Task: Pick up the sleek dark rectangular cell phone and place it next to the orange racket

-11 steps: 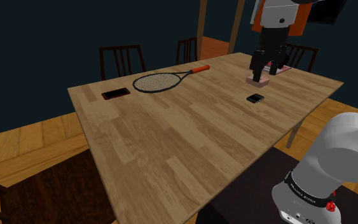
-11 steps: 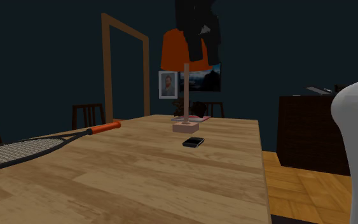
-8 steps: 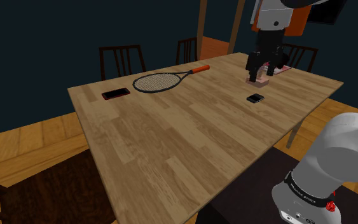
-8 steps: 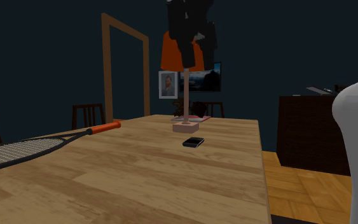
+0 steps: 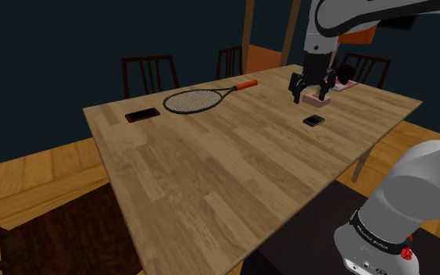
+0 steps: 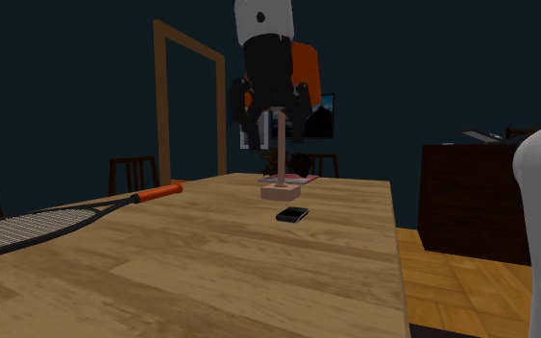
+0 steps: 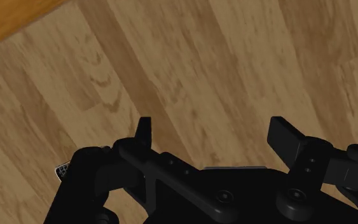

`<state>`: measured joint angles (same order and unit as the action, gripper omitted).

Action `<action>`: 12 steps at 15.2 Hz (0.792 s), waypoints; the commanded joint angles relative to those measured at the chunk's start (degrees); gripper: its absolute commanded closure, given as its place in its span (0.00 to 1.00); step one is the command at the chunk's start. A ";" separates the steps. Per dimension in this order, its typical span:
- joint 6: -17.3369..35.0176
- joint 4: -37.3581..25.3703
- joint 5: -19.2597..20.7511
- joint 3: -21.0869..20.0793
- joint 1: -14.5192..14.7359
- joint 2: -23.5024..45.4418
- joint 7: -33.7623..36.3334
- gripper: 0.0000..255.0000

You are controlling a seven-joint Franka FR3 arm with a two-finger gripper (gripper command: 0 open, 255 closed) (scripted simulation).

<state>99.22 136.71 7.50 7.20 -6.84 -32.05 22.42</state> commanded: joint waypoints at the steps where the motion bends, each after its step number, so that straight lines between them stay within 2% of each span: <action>1: 3.30 -0.44 -0.08 0.49 -1.39 3.36 3.51 0.00; 12: 18.00 -3.96 -0.10 6.61 -9.56 19.42 17.67 0.00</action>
<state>115.82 132.76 7.47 13.30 -15.71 -13.76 38.56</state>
